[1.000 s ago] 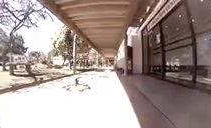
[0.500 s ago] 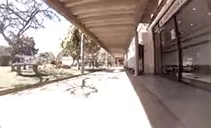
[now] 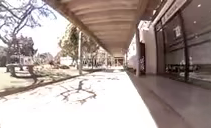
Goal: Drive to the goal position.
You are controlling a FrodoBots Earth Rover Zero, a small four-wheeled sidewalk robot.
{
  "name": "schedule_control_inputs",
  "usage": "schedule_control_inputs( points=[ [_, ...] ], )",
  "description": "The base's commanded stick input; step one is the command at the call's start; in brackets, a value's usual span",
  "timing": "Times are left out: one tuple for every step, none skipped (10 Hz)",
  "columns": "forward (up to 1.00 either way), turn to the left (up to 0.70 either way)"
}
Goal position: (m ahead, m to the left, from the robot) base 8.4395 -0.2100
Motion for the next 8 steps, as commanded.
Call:
schedule_control_inputs(
  points=[
    [0.7,0.0],
    [0.7,0.0],
    [0.7,0.0],
    [0.7,0.0],
    [0.7,0.0],
    [0.7,0.0],
    [0.7,0.0],
    [0.7,0.0]
  ],
)
